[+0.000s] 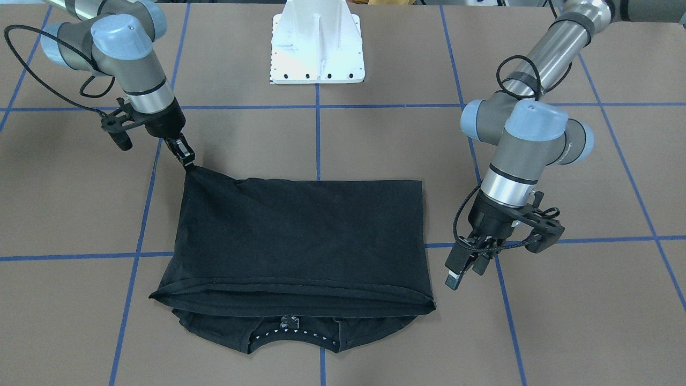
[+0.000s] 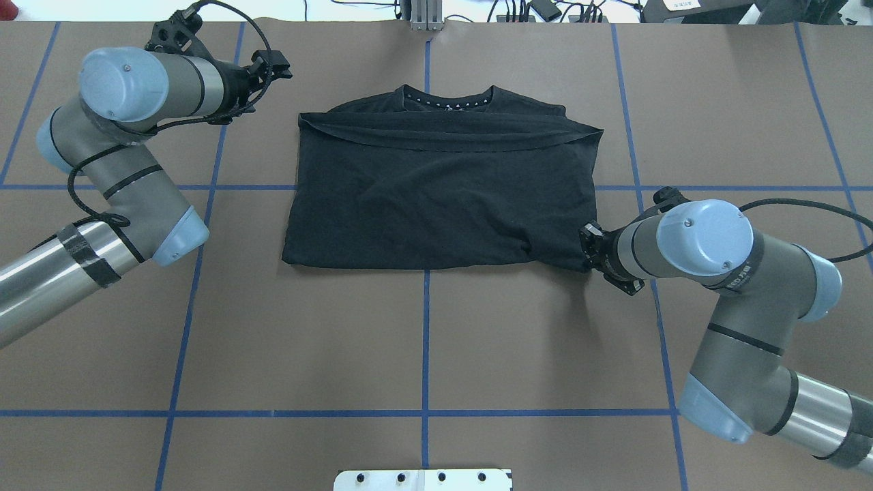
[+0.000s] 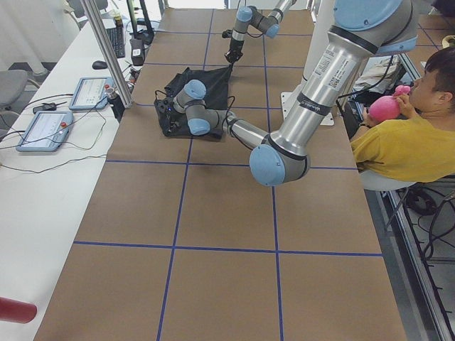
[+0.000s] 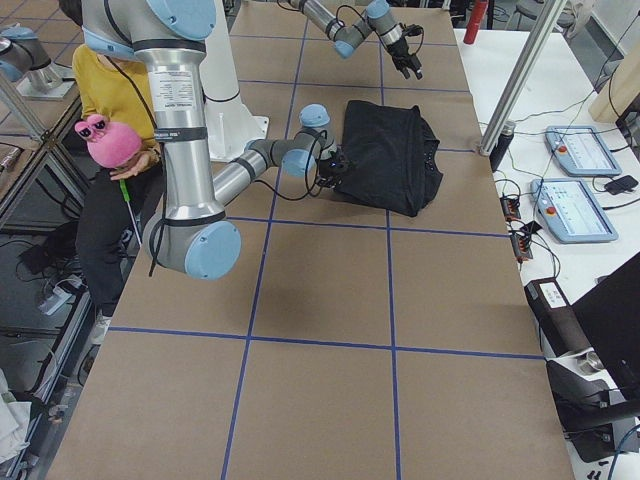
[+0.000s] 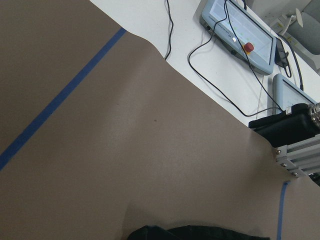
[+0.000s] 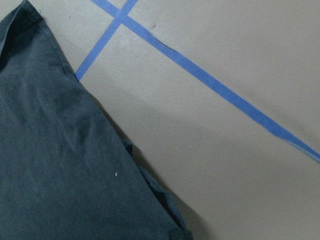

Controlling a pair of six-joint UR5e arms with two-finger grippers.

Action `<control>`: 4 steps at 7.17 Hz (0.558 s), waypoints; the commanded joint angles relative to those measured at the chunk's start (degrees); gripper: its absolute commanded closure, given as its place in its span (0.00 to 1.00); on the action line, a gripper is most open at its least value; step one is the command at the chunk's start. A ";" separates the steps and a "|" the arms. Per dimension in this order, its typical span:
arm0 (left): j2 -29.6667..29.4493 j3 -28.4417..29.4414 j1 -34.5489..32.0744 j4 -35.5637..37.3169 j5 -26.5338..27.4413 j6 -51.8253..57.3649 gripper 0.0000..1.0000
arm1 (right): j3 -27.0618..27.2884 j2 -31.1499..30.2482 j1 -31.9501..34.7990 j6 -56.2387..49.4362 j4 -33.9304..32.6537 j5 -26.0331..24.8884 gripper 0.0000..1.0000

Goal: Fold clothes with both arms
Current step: 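Drag the shirt edge toward the robot with the right gripper, rotating the shirt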

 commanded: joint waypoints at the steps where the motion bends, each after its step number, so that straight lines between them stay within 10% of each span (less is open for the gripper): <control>1: 2.17 -4.21 0.18 2.01 -1.30 0.02 0.01 | 8.35 -5.34 -4.98 0.70 -2.98 0.87 1.00; 4: 2.97 -11.60 0.44 8.78 -5.33 -0.07 0.01 | 18.11 -5.43 -21.66 2.45 -15.11 2.18 1.00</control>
